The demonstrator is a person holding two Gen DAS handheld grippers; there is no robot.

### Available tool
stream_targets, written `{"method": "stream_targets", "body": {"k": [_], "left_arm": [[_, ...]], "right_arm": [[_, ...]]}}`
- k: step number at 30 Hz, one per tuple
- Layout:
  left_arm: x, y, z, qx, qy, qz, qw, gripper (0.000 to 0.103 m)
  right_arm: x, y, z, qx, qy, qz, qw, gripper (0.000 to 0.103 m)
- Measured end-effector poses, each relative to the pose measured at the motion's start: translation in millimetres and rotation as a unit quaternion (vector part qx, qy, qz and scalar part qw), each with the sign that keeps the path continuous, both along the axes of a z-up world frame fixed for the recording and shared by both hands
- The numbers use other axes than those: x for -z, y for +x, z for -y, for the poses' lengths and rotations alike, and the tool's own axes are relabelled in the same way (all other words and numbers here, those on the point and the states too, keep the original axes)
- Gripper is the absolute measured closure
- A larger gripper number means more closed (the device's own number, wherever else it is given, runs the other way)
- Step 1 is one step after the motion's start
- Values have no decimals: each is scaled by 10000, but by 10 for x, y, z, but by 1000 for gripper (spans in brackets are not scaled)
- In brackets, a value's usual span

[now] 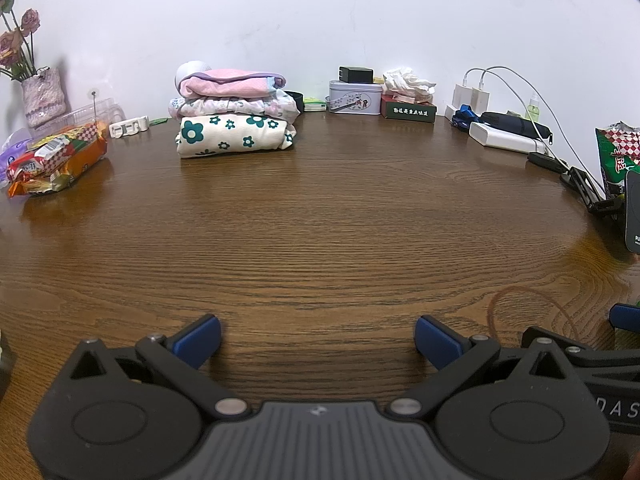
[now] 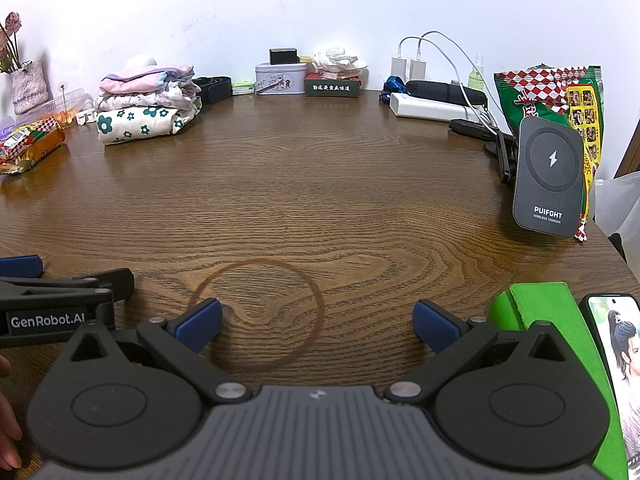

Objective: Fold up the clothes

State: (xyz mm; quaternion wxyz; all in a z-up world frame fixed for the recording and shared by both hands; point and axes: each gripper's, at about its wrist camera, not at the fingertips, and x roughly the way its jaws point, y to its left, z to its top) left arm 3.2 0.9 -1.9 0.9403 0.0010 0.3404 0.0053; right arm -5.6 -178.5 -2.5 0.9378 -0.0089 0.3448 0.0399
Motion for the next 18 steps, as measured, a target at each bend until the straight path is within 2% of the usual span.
{"method": "stream_targets", "body": {"k": [15,18], "left_arm": [[-28,-17,-27,-49,-56,35,10000,0],[-96,-6,-177,76,-365,27,9993,5]], "right_arm": [[7,17,-22,48,-6,0,10000,0],[-54,91,-66,-60,57,-142,9999,0]]}}
